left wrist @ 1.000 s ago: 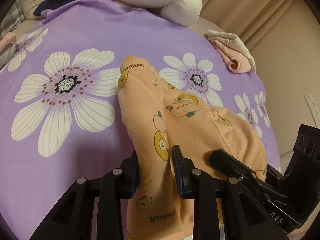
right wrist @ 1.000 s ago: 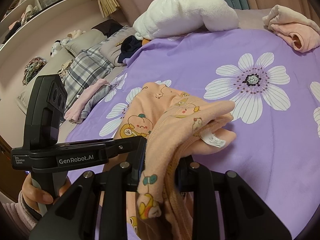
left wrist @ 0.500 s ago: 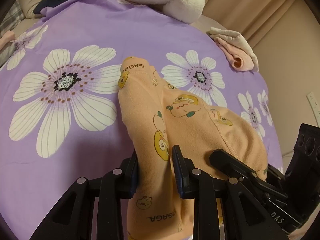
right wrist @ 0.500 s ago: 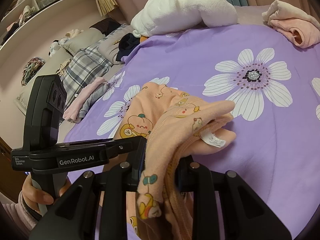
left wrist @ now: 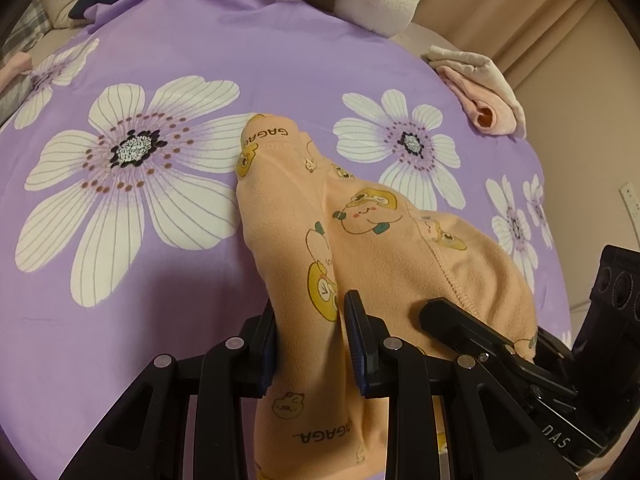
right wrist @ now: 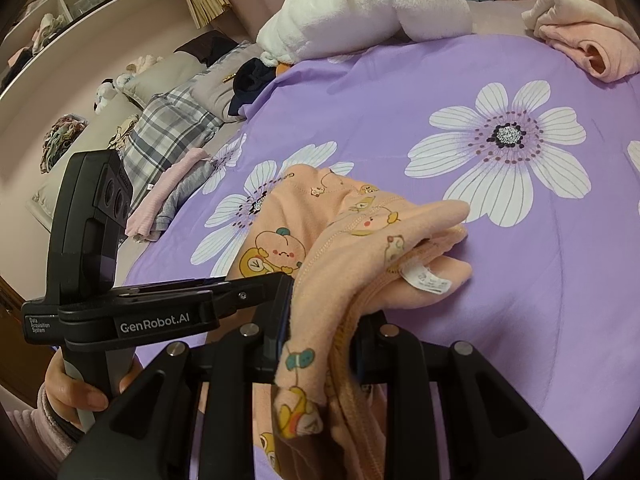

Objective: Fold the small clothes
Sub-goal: 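Fold the held hem end over the strip toward the collar with both grippers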

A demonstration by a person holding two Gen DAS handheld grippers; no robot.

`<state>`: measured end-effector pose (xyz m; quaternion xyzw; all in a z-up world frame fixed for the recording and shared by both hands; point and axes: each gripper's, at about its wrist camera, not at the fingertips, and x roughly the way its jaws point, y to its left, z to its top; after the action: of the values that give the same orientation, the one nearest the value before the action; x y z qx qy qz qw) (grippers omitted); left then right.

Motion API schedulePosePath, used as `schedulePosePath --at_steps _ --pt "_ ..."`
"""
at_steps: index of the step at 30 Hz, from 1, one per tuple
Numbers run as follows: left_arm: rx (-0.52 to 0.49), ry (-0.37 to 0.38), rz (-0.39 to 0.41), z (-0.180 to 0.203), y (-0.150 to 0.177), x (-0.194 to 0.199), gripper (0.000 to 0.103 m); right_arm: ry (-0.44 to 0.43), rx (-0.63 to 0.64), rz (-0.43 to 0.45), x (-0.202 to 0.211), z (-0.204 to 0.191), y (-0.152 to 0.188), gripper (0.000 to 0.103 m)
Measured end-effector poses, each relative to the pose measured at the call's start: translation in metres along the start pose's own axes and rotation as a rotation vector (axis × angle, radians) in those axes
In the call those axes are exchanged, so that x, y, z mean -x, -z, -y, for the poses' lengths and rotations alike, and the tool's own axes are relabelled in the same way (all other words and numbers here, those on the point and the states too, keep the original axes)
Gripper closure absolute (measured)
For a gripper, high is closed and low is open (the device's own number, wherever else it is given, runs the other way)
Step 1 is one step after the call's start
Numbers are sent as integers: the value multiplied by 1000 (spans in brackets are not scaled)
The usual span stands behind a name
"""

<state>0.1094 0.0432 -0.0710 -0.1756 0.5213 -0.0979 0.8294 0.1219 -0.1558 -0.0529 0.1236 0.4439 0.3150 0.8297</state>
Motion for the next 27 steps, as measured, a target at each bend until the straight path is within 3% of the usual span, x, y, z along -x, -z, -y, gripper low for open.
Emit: schedulePosePath --at_steps 27 --pt "10 -37 -27 -9 6 -10 76 2 -78 -30 -9 21 11 78"
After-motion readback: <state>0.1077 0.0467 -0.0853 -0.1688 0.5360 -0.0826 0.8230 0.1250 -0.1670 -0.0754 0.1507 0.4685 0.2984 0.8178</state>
